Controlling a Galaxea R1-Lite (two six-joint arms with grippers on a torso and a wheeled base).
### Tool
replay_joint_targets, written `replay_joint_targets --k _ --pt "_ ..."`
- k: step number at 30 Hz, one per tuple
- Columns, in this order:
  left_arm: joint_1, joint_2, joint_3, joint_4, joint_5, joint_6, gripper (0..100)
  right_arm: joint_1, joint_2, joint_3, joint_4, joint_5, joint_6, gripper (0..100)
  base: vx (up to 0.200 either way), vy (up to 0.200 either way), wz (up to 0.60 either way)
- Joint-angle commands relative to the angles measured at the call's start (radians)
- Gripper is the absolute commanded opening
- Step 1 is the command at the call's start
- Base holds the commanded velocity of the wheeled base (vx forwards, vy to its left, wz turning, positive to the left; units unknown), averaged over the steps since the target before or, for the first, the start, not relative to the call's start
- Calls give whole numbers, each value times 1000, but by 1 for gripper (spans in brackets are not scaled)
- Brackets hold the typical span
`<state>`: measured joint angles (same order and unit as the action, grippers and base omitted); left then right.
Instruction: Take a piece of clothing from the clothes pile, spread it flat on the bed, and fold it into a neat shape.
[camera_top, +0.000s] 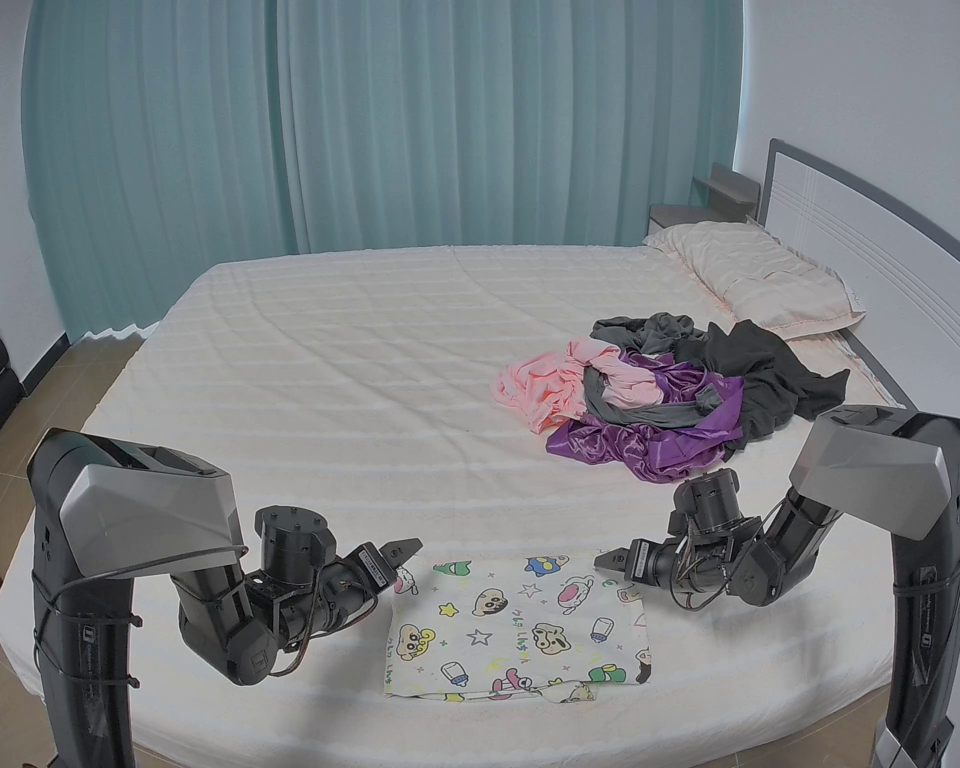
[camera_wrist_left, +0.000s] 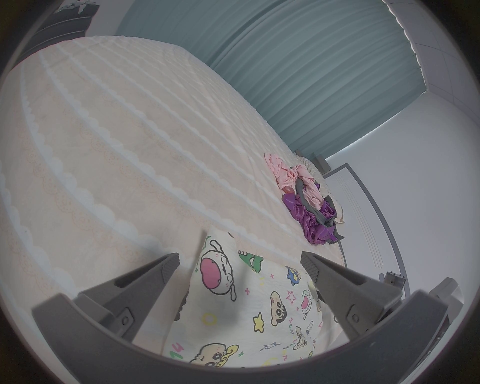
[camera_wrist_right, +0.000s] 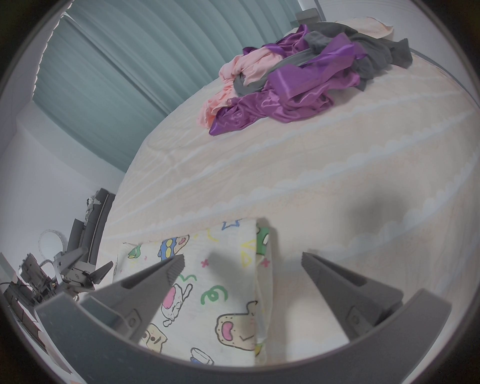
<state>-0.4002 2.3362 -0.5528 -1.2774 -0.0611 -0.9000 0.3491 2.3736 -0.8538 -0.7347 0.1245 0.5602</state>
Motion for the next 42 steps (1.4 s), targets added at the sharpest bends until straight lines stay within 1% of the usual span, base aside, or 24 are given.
replay_joint_targets --k 1,7,10,14,16,28,29,34,36,38,39,42 --pt "0 2 -1 0 0 0 100 14 24 -19 3 -3 0 0 0 0 0" --pt "0 2 -1 0 0 0 100 2 27 -21 -2 -11 1 0 0 0 0" --pt "0 2 1 0 0 0 100 -21 24 -22 -2 -39 4 0 0 0 0" --pt "0 2 1 0 0 0 100 -39 15 -30 -3 -54 81 0 0 0 0" --pt "0 2 1 0 0 0 100 -52 12 -37 -3 -54 92 0 0 0 0" --pt "0 2 1 0 0 0 100 -45 10 -24 -3 -52 89 0 0 0 0" --pt "0 2 1 0 0 0 100 -45 9 -22 -3 -54 90 100 0 0 0" --pt "3 -5 1 0 1 0 100 -58 -45 -11 -5 -57 93 100 0 0 0" --pt "12 -15 2 0 3 1 100 -65 -105 7 -3 -75 95 100 0 0 0" --pt "12 -17 2 0 3 1 100 -65 -109 9 -3 -77 95 100 0 0 0" --pt "31 -75 5 -2 12 1 100 -64 -182 47 -3 -115 93 100 0 0 0" --pt "52 -198 30 0 14 1 100 -64 -300 110 -3 -186 87 100 0 0 0"
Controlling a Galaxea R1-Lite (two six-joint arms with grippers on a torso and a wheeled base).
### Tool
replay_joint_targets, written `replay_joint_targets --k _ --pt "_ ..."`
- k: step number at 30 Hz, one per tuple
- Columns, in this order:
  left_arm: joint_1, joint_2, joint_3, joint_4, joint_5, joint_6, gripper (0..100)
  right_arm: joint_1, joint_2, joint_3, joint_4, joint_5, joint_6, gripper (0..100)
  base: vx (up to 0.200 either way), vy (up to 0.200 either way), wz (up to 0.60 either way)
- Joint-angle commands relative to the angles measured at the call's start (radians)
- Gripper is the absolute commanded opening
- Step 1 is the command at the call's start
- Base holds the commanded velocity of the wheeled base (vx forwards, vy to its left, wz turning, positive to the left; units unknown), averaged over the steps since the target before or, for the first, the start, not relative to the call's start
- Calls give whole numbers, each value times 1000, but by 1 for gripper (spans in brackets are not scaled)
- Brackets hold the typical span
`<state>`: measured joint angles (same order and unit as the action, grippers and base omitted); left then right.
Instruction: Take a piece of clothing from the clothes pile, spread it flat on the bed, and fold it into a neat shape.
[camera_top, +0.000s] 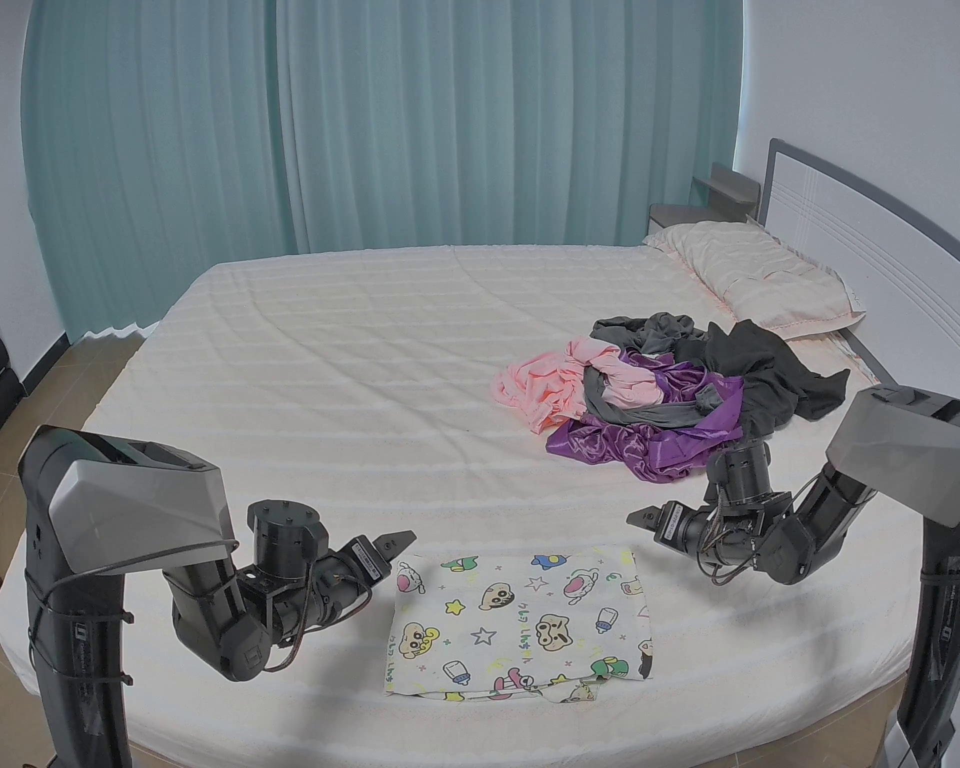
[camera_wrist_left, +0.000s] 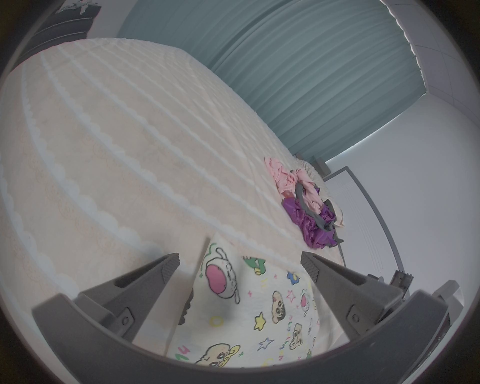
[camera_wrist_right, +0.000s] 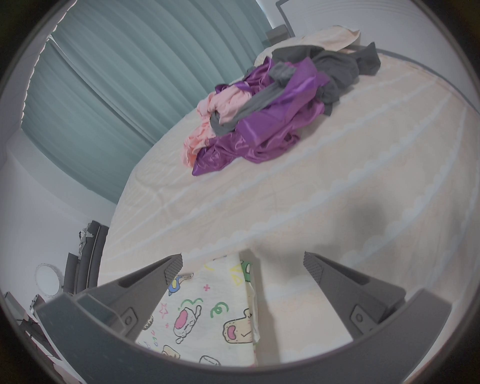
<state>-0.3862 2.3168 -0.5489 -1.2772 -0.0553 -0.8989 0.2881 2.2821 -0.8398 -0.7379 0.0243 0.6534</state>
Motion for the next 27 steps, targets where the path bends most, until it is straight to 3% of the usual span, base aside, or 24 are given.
replay_joint_targets --k 1,8,12,16,20,27 --pt "47 -229 40 -1 8 5 100 -3 -260 126 0 -104 -8 100 0 0 0" --pt "113 -585 156 36 29 77 100 20 -661 387 -2 -133 -52 100 0 0 0" --pt "122 -850 296 70 167 167 100 88 -1001 585 0 -210 -70 100 0 0 0" --pt "122 -1067 414 91 239 252 100 108 -1262 694 35 -257 -186 100 0 0 0" --pt "122 -1257 491 174 302 344 100 86 -1472 774 117 -260 -285 100 0 0 0" --pt "121 -1613 491 493 394 396 100 -44 -1788 794 403 -257 -305 100 0 0 0"
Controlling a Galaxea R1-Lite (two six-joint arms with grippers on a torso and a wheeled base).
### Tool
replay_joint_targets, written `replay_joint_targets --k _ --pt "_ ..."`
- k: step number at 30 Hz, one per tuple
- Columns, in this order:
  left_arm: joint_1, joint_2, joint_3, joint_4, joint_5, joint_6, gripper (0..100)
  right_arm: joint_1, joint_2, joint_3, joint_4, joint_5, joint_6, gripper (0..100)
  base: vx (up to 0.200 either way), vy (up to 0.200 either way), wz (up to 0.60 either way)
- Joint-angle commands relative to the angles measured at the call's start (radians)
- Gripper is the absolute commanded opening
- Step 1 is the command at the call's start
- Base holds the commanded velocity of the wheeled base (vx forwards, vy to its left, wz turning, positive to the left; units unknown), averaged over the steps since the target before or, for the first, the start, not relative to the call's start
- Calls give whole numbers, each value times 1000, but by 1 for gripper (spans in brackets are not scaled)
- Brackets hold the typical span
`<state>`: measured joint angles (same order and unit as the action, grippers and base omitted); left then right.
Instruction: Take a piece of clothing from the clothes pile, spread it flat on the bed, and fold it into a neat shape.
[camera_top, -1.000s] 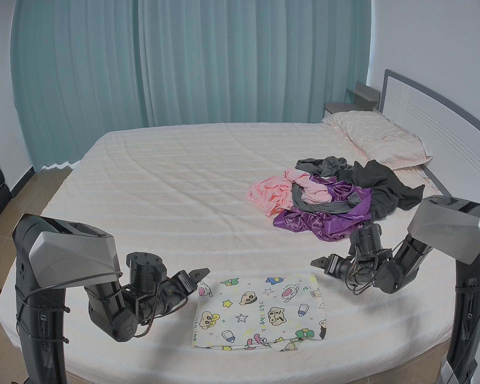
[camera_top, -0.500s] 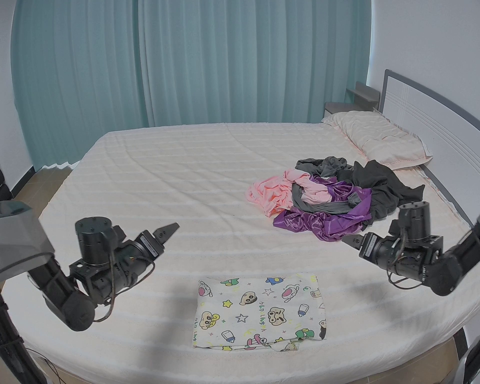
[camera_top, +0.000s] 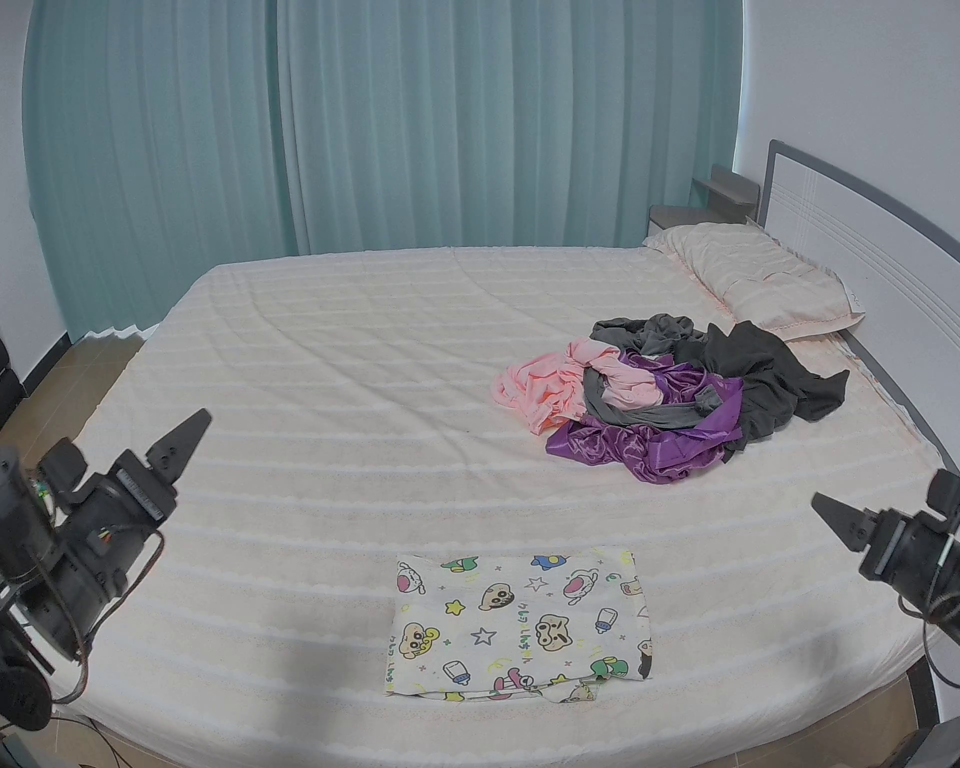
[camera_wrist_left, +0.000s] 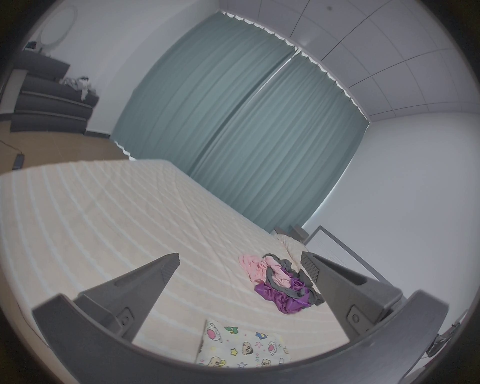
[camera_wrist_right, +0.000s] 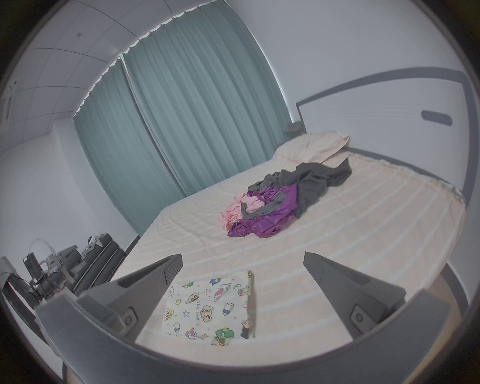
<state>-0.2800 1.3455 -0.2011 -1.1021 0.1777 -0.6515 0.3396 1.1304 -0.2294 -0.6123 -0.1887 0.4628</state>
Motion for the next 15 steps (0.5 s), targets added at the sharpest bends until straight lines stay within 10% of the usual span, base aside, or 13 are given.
replay_joint_targets --k 1,15 --pt "15 -669 141 347 166 168 100 -106 -656 182 298 -43 -119 100 0 0 0" --pt "91 -1169 57 909 203 368 100 -340 -1054 223 559 38 -420 100 0 0 0"
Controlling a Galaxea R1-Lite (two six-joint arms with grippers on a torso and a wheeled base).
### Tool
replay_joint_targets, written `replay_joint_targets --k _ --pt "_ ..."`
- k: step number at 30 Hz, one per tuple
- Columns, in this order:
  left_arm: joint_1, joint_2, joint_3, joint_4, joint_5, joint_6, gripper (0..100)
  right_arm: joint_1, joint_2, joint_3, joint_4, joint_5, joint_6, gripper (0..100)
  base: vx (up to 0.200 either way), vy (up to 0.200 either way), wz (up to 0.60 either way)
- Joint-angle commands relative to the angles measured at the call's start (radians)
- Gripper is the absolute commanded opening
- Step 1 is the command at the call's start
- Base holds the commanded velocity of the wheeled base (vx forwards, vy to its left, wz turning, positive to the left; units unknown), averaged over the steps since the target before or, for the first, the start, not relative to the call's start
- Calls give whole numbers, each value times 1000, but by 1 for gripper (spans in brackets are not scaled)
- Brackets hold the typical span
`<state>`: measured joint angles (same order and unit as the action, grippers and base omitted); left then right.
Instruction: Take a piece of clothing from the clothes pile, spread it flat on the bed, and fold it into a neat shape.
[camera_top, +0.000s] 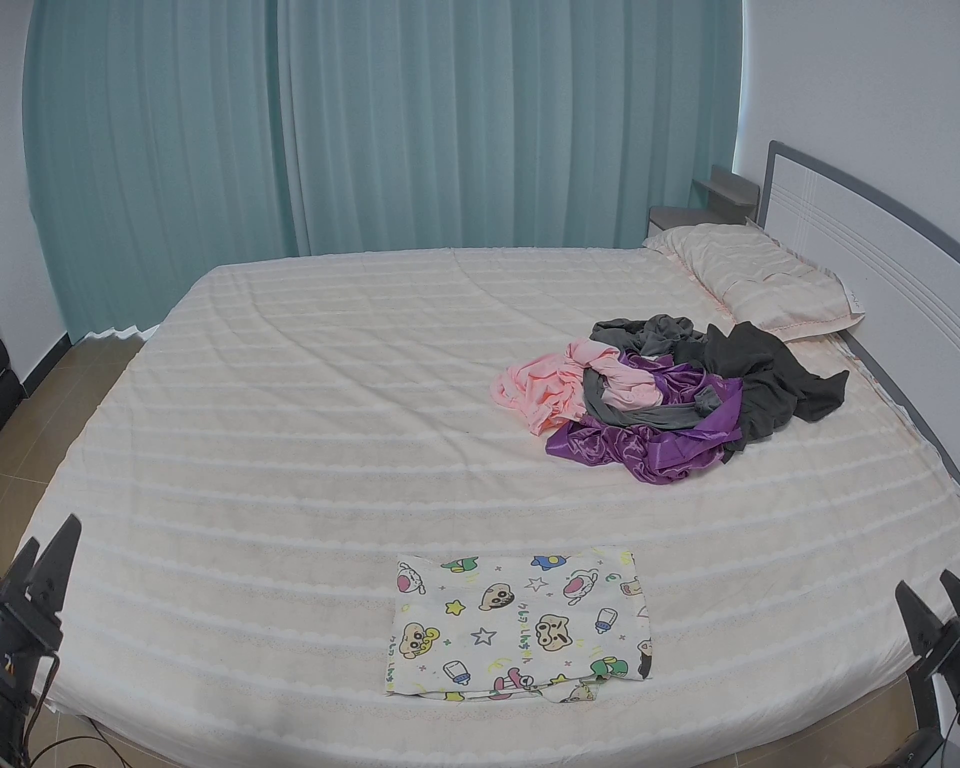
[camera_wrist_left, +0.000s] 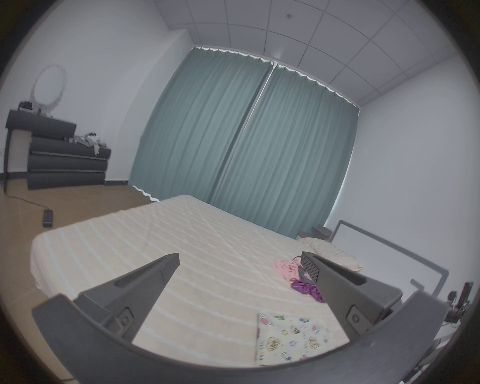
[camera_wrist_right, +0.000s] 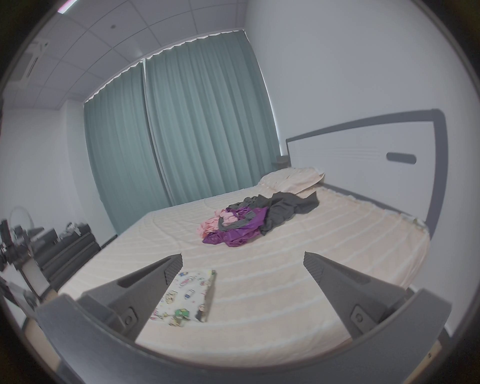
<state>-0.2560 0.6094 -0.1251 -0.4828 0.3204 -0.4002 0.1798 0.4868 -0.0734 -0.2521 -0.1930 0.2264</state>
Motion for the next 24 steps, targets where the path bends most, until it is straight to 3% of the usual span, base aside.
replay_joint_targets --k 1,6,12,16,17,19,21,22,24 --pt "104 -470 -16 326 57 141 100 -197 -438 57 231 60 -211 100 0 0 0" --pt "167 -517 -10 374 62 184 100 -197 -432 58 226 56 -226 100 0 0 0" --pt "170 -519 15 369 77 196 100 -197 -432 58 225 53 -265 100 0 0 0" --pt "170 -519 82 303 115 227 100 -197 -432 58 225 -3 -326 100 0 0 0" --pt "172 -519 125 228 120 271 100 -197 -432 55 225 -33 -351 100 0 0 0" --pt "187 -523 125 216 121 296 100 -197 -432 53 225 -56 -389 100 0 0 0" --pt "216 -536 125 219 114 311 100 -197 -432 53 223 -59 -410 100 0 0 0" --pt "259 -609 125 250 71 386 100 -197 -432 53 221 -59 -443 100 0 0 0" --pt "256 -609 125 288 51 417 100 -197 -432 55 211 -52 -476 100 0 0 0"
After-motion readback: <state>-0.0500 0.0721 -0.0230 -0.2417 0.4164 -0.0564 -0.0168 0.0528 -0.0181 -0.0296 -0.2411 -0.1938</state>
